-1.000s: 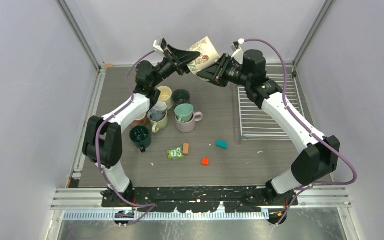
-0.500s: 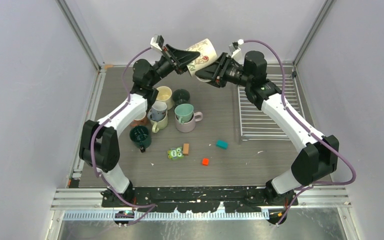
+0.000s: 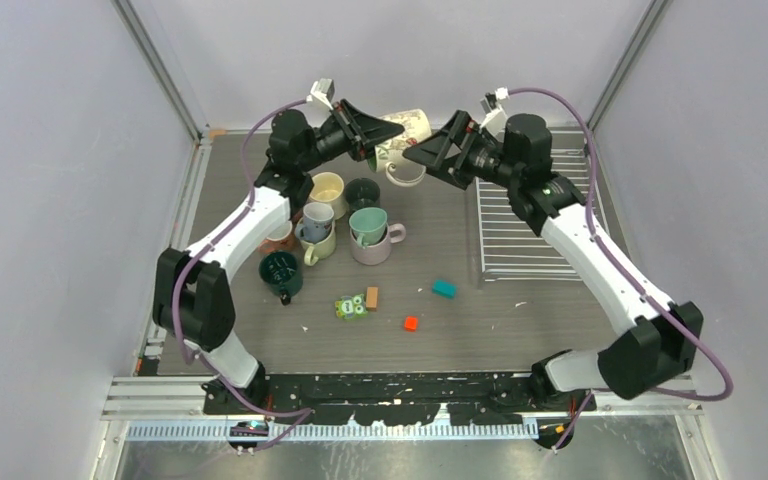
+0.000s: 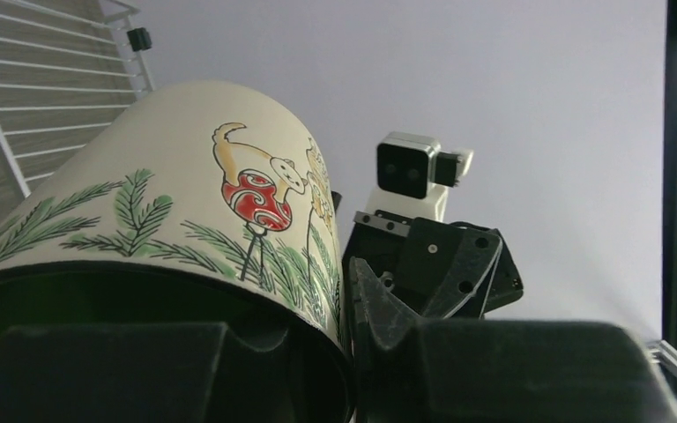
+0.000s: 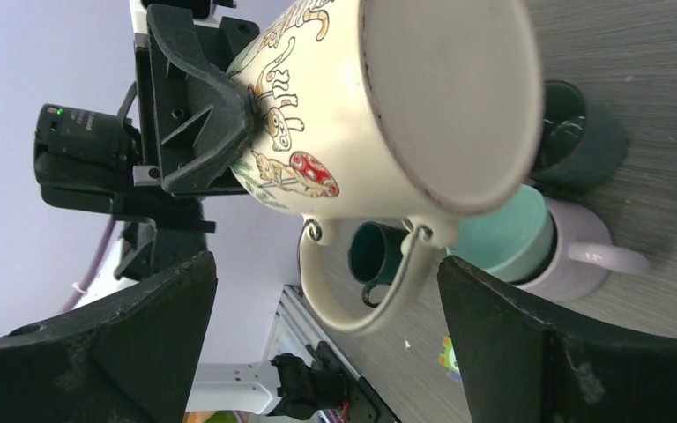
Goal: Unload the cups from the dish rack
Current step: Place the cup at the center of the board.
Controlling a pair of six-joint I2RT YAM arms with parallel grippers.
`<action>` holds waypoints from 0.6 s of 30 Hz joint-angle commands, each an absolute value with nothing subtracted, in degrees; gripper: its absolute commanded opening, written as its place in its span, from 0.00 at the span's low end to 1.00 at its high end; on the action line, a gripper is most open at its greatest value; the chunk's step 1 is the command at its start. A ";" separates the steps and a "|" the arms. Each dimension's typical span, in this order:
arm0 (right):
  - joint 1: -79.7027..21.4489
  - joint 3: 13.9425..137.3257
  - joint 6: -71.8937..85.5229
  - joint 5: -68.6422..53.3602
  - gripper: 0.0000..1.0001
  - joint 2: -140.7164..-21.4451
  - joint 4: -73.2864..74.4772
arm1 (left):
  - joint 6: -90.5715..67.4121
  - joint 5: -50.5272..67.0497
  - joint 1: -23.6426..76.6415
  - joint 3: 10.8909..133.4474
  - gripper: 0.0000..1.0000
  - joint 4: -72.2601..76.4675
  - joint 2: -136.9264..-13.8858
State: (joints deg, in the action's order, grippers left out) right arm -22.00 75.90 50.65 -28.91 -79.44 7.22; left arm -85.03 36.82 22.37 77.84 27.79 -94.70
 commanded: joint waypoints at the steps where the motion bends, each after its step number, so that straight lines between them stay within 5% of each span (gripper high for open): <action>1: -21.88 74.30 44.06 -23.02 1.00 -71.49 13.67 | -76.40 38.85 22.15 83.11 0.00 23.09 -85.62; 18: -21.86 71.54 40.22 -12.90 1.00 -68.37 19.78 | -37.32 37.48 22.15 85.47 0.00 -34.89 -68.91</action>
State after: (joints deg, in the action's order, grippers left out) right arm -22.00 71.99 41.85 -15.90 -67.92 20.78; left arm -48.95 37.43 22.37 80.49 -23.79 -73.76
